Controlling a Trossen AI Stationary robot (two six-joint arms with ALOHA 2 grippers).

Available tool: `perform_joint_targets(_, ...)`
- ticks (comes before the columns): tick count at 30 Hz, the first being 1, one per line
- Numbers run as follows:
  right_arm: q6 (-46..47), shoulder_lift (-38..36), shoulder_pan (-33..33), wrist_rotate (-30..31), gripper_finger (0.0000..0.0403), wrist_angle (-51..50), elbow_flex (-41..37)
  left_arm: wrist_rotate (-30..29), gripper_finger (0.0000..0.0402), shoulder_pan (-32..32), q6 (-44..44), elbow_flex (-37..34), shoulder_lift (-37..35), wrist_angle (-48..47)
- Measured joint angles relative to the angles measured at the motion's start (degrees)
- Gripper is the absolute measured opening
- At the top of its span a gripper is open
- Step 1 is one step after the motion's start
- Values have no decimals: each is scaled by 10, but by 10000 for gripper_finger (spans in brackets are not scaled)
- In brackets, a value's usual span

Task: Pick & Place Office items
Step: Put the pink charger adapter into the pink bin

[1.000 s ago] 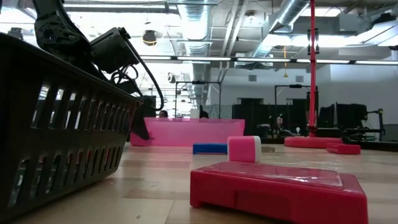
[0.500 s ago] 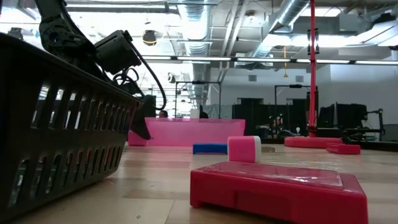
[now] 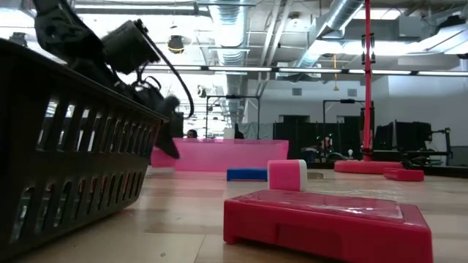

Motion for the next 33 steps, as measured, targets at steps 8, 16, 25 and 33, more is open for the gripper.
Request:
perform_joint_targets(8,-14,0,0,0,249,18,0,-21,228,-66,46,0,-75,80)
perform_joint_targets(16,-28,0,-2,0,249,24,0,-67,229,12,194,32,-119,120)
perform_joint_targets(25,-32,0,-2,5,249,25,0,67,231,196,293,105,-68,78)
perform_joint_targets(33,-32,2,-2,15,249,28,0,120,235,225,292,148,6,67)
